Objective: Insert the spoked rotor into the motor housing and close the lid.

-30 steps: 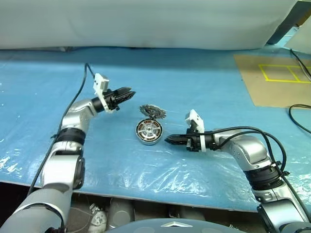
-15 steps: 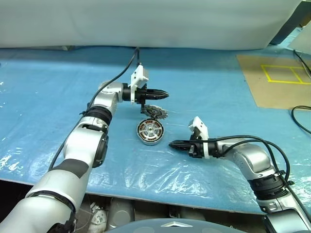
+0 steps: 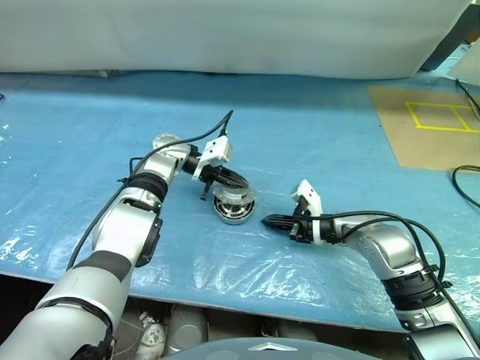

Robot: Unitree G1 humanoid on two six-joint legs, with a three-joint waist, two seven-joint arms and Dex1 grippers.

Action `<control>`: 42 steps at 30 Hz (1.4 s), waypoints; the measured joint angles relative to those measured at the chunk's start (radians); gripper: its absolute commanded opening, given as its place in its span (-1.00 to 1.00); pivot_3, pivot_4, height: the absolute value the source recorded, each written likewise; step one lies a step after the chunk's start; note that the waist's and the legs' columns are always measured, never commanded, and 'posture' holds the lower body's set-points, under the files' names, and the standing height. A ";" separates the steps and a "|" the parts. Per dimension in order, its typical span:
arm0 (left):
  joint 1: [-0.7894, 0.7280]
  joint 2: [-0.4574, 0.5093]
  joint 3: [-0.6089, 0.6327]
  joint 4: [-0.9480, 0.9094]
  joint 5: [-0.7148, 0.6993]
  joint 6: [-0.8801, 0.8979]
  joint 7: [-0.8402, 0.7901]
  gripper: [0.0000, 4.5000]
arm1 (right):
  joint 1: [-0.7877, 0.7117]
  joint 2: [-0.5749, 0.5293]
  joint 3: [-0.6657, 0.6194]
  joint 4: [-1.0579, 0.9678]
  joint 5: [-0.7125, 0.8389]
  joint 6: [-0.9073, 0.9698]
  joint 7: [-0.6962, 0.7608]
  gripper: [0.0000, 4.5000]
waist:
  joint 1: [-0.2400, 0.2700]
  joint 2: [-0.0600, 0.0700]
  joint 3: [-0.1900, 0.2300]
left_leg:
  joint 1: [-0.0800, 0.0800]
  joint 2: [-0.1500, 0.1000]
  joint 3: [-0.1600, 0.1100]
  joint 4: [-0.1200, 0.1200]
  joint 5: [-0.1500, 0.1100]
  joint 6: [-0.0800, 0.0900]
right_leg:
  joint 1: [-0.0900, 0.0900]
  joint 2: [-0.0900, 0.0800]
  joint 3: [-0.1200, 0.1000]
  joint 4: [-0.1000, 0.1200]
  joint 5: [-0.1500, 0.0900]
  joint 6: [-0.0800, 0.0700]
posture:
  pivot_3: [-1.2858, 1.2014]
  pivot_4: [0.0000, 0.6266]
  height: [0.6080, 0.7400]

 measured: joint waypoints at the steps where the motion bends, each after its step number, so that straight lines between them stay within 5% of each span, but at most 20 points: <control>1: 0.013 0.002 -0.012 -0.010 -0.006 -0.001 0.000 -0.98 | -0.001 0.000 0.000 0.000 -0.001 0.000 -0.002 -1.00 | 0.001 0.000 0.000 | 0.000 0.000 0.000 0.000 0.000 0.000 | 0.000 0.000 0.000 0.000 0.000 0.000 | 0.03 -0.52 1.00; 14: 0.156 0.104 -0.241 -0.232 -0.170 -0.021 0.000 -0.98 | -0.038 -0.007 -0.012 -0.026 0.022 0.057 -0.009 -1.00 | 0.005 0.001 0.000 | 0.010 0.004 0.002 -0.002 0.000 -0.001 | 0.008 0.000 0.002 -0.001 0.000 0.000 | 0.03 -0.52 1.00; 20: 0.168 0.099 -0.184 -0.274 -0.279 0.132 -0.001 -0.98 | -0.068 -0.008 -0.071 -0.075 0.109 0.119 0.000 -1.00 | 0.005 0.001 0.000 | 0.007 0.004 0.002 -0.002 0.000 0.000 | 0.005 0.000 0.002 -0.001 0.000 0.000 | 0.03 -0.52 1.00; 27: 0.224 0.151 -0.012 -0.603 -0.423 0.377 0.027 -0.98 | -0.112 -0.031 -0.074 -0.116 0.161 0.159 0.022 -1.00 | -0.002 0.001 0.000 | 0.005 0.004 0.003 -0.005 0.000 -0.001 | 0.002 0.000 0.002 -0.002 0.000 -0.001 | 0.03 -0.52 1.00; 30: 0.315 0.176 0.051 -0.764 -0.466 0.476 0.101 -1.00 | -0.145 -0.009 -0.064 -0.114 0.156 0.148 0.012 -0.73 | -0.013 0.001 0.000 | 0.005 0.004 0.004 -0.006 0.000 -0.001 | 0.001 0.001 0.002 -0.002 -0.001 -0.001 | 0.03 -0.52 1.00; 41: 0.760 0.126 0.236 -1.169 -0.524 0.643 0.535 -1.00 | -0.259 0.125 0.005 0.071 0.083 0.064 -0.019 0.85 | -0.027 0.002 0.000 | 0.003 0.005 0.006 -0.005 0.000 -0.001 | 0.000 0.000 0.002 -0.002 -0.001 -0.001 | 0.03 -0.52 1.00; 42: 0.778 0.120 0.237 -1.181 -0.524 0.643 0.557 -1.00 | -0.265 0.125 0.010 0.080 0.082 0.061 -0.011 0.85 | -0.025 0.002 0.000 | 0.003 0.005 0.007 -0.005 0.000 -0.001 | 0.000 0.000 0.002 -0.002 -0.001 -0.001 | 0.03 -0.52 1.00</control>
